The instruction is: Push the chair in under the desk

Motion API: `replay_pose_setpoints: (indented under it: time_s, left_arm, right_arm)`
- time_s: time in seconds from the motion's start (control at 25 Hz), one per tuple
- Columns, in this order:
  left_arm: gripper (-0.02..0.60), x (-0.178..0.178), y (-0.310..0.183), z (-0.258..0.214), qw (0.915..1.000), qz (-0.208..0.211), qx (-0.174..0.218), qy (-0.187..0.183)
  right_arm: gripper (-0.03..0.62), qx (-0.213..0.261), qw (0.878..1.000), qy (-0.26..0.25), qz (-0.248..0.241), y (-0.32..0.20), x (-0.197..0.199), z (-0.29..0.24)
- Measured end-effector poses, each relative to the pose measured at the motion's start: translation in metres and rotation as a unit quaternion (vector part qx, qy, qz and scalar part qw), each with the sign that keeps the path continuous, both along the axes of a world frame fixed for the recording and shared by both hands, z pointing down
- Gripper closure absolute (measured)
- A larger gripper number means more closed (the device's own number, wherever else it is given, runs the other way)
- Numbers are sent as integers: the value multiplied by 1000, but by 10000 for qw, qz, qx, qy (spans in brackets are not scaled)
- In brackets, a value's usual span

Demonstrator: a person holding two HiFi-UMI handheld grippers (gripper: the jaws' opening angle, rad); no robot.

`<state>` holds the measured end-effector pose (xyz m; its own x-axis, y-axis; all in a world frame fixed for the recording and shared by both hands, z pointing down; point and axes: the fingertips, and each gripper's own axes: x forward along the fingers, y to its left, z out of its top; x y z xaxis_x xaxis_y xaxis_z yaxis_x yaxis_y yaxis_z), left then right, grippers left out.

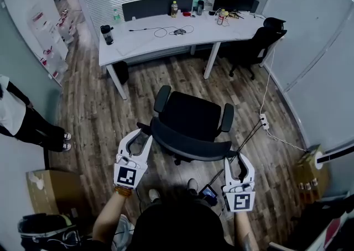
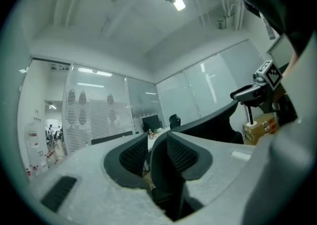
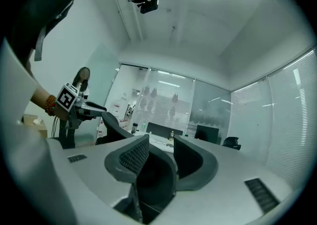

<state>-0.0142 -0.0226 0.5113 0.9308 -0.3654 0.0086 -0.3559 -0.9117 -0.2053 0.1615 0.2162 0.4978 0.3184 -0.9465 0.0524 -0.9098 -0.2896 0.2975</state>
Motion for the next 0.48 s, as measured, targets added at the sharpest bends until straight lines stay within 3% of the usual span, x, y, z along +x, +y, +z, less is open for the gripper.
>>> replay_pose_setpoints:
  time_s: [0.12,0.24,0.48]
  left_arm:
    - [454,0,-5,9,9998,179,33,-23]
    - [435,1,-11,20,9993,359,37,-121]
    - [372,12,-15,57,9920,946,418,-727]
  right_arm:
    - [439,-304,9992,215,-125,10,4,16]
    - [427,-723,9973,122,-83,10,7,36]
    - [390,-1264,9909,28,-463,3,9,72]
